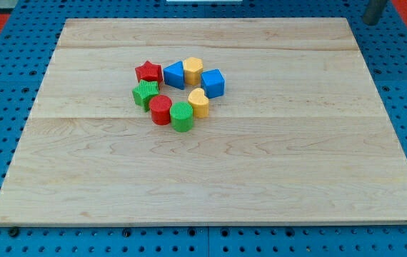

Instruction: Place the cube right to the hexagon

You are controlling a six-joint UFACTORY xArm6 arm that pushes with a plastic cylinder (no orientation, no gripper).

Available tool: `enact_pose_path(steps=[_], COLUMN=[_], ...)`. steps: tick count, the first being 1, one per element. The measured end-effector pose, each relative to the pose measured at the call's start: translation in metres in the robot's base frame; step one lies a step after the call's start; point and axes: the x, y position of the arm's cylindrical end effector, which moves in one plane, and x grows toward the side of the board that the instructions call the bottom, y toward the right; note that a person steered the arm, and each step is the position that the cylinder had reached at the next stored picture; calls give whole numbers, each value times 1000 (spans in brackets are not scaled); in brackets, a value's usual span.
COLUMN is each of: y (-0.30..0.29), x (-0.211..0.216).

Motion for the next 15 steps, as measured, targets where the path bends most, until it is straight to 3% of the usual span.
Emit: enact_pose_path(steps=[6, 9, 10, 13, 15], y=[10, 1, -1, -182, -283], x=[27, 149, 155, 166, 204])
